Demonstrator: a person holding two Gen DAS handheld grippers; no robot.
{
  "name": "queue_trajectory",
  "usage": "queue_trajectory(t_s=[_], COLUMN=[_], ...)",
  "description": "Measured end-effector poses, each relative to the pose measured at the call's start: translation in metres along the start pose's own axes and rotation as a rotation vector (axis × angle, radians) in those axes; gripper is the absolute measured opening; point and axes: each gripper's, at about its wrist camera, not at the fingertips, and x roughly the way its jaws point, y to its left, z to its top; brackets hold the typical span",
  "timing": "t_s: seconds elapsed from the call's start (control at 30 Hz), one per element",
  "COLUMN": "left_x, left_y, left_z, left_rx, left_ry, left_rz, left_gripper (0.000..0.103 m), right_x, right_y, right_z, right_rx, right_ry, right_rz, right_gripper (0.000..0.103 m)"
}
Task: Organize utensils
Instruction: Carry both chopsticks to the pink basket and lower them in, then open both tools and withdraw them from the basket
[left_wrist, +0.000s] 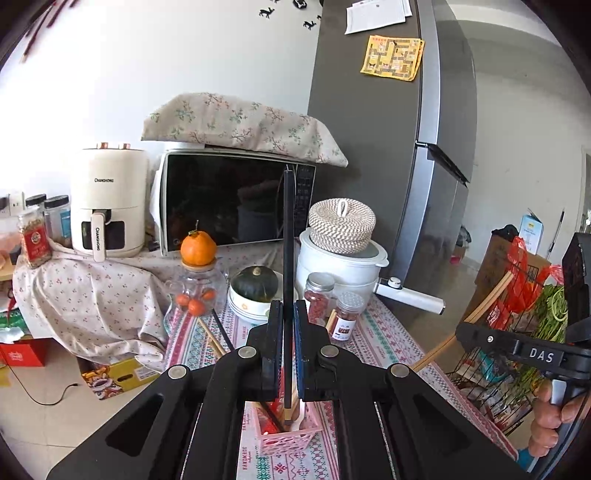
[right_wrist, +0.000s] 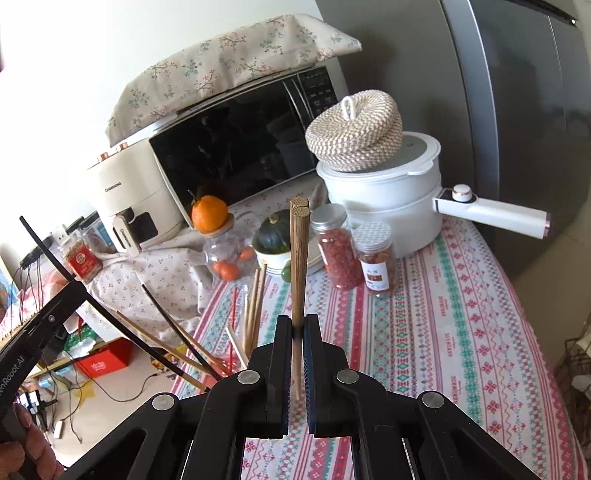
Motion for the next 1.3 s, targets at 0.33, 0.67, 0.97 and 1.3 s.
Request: queue_trajectory(t_s=[0.33, 0.67, 0.97, 1.3], left_x=[0.055, 0.044, 0.040, 0.045], left_y=[0.022, 0.026, 0.037, 0.040], left_z=[-0.032, -0.036, -0.053, -0.071], left_rx=[-0.027, -0.031, -0.015, 0.007], left_ry=[0.189, 0.202, 0.272, 0.362], left_rz=[0.014, 0.002, 0.020, 0.007], left_gripper=[0.007, 0.068, 0.074, 0.076], right_x=[0.003, 0.011, 0.038, 0.073], right_y=[0.016, 0.033, 0.045, 0.049], right_z=[0.002, 0.001, -0.006, -0.018], right_rx=[0.005, -0.010, -0.024, -0.010], right_ry=[-0.017, -0.024, 0.042, 0.105], right_rz=[0.053, 0.106, 0.117, 0.097], right_gripper=[0.005, 0.005, 0.005, 0.022])
